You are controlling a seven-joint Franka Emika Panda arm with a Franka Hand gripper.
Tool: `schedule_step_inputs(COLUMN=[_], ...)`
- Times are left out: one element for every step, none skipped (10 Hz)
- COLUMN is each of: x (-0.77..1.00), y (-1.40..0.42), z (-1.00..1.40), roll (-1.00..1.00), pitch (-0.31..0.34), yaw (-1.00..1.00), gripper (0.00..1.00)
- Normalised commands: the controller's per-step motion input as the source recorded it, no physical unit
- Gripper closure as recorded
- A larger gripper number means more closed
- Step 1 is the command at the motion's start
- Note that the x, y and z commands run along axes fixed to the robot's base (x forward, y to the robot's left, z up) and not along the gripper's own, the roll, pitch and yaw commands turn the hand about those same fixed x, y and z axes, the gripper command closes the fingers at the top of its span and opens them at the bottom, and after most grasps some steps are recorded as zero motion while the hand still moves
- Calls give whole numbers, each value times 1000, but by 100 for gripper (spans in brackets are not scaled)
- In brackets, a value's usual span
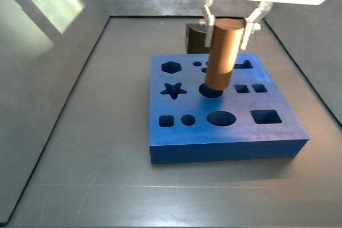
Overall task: Pick up the round object. Move to above the board. Insert the round object.
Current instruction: Insert the round object.
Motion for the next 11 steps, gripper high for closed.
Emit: schedule_step_inputs(x=[86,0,0,0,-94,-140,-131,-114,-120,-157,-231], y=[-37,0,117,131,154,100,0,0,0,0,0], z=[-17,-77,-57,-91,-120,-114,-157,-166,-200,-211,-180], roll=[840,480,0,-257,-354,-406,-420,-409,-294,-294,-243], pitch=[-51,0,0,0,-6,-40,-23,0,-34,-49,-51], yaw=[123,34,0,0,0,0,3,0,0,0,0], gripper=[100,100,100,100,100,100,100,100,100,100,100])
